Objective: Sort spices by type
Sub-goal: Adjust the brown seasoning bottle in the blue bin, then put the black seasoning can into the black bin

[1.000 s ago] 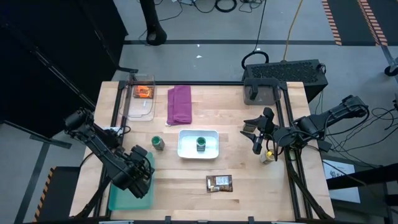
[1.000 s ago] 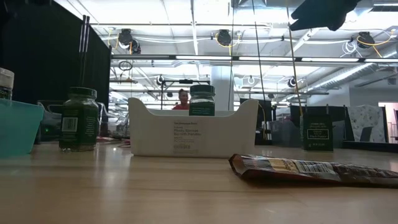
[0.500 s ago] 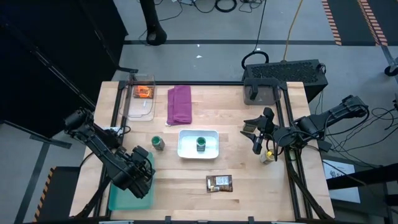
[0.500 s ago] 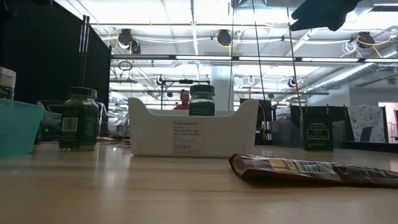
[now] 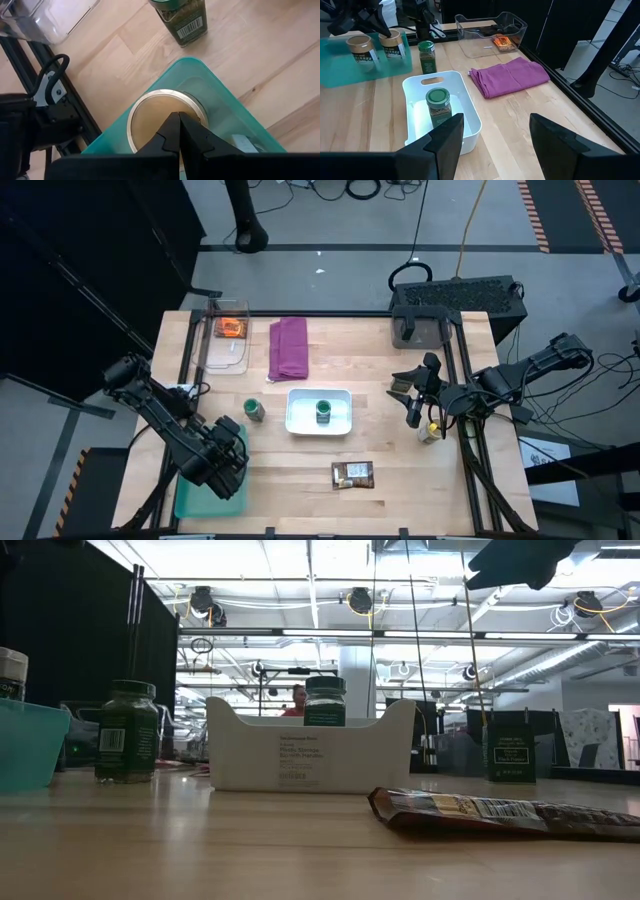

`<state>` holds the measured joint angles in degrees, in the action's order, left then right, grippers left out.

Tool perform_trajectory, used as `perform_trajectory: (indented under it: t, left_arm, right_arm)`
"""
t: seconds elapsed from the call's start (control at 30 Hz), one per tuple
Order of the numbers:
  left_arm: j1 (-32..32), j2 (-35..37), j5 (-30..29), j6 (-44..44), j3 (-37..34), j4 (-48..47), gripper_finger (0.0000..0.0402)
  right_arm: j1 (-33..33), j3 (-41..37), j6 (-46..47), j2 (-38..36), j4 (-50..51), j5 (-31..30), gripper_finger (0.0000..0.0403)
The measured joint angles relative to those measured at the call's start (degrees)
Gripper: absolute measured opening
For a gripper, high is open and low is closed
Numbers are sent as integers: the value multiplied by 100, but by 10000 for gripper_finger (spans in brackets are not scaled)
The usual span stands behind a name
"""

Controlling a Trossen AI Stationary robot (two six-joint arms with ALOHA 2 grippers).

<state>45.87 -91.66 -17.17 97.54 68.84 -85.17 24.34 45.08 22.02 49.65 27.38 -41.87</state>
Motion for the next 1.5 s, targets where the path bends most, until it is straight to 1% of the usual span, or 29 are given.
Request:
perform_trajectory:
  t: [0.23,0.33,0.47,0.63,0.77,0.9,1.0,1.17,1.23,1.3,1.5]
  left_arm:
    - [0,0,10,-48,0,-111,5]
    - [0,0,132,-46,54,-296,5]
    - [0,1,119,-102,244,-427,5]
    - [0,20,-237,-287,464,-459,5]
    - [0,22,-839,-524,631,-428,5]
    - [-4,22,-1610,-1132,840,-188,5]
    - [-11,22,-2221,-1904,940,242,5]
    - [-11,22,-3147,-3491,968,1111,5]
    - [-24,23,-3523,-3973,968,1324,5]
    - [-70,24,-3929,-4224,970,1372,5]
    - [-337,24,-5084,-4499,970,1089,5]
  right_arm:
    - [1,0,2,-2,11,0,210]
    - [1,0,5,-1,20,0,210]
    - [-32,0,367,0,80,0,210]
    - [-211,0,746,-2,372,2,210]
    - [-461,0,755,-2,430,2,210]
    - [-817,0,741,-2,443,129,210]
    - [-1183,0,761,-2,658,556,210]
    - [-1849,21,854,119,1295,1142,210]
    - [-2079,130,827,264,1678,1293,210]
    - [-2307,349,714,491,2037,1406,210]
    - [-2910,1199,-126,1516,3271,1853,210]
